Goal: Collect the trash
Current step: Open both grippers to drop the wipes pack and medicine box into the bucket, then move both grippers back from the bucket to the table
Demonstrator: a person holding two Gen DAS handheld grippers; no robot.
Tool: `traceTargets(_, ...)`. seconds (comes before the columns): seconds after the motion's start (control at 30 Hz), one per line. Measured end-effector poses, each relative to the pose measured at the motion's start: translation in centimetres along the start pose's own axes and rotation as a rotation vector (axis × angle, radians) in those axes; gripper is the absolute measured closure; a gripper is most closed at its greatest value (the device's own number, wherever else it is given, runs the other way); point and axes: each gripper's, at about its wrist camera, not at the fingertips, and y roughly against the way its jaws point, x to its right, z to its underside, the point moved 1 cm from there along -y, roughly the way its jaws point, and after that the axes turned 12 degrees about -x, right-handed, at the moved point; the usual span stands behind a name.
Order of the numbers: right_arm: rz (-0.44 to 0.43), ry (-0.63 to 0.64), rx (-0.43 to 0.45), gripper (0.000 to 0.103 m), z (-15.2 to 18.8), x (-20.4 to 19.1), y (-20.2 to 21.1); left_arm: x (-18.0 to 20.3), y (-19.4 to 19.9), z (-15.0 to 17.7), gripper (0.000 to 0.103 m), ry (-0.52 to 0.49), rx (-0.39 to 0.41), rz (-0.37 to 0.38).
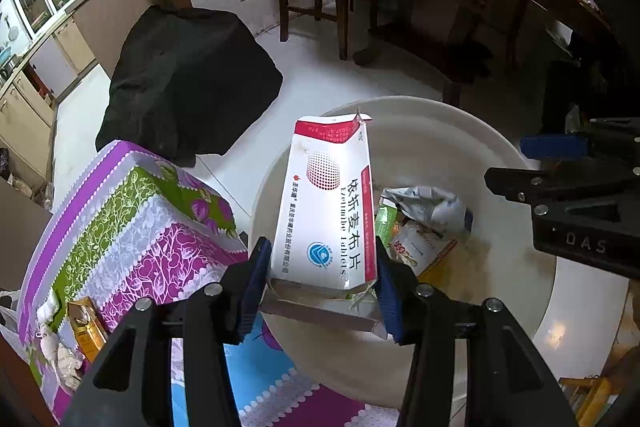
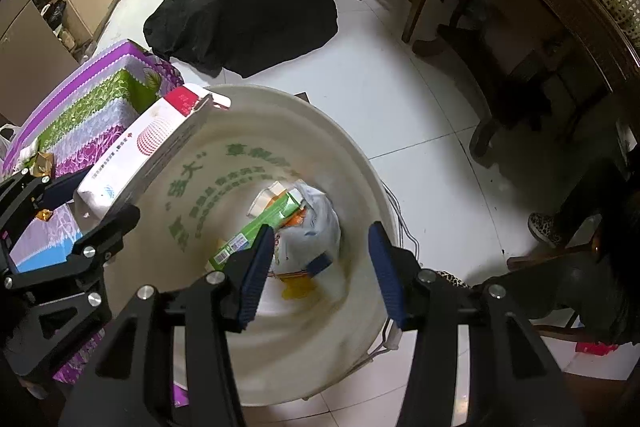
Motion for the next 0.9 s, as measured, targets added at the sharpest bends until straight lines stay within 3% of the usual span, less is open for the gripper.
traceTargets(0.37,0.013,0.005,0.005,0.056,0.3,0.1,0.0,0.1,0.5,0.2,0.052,-0.006,0.020,0.010)
traceTargets(0.5,0.018,0.006,0.008,0.056,0.4,0.3,-0.1,0.1,0.9,0.2,0.039,-0.001,0.047,-0.004)
traceTargets(0.9,0.026,0.015,0.010,0.056,0.6,0.4,0.0,0.3,1.3,0.3,0.039,0.004,0.059,-0.011)
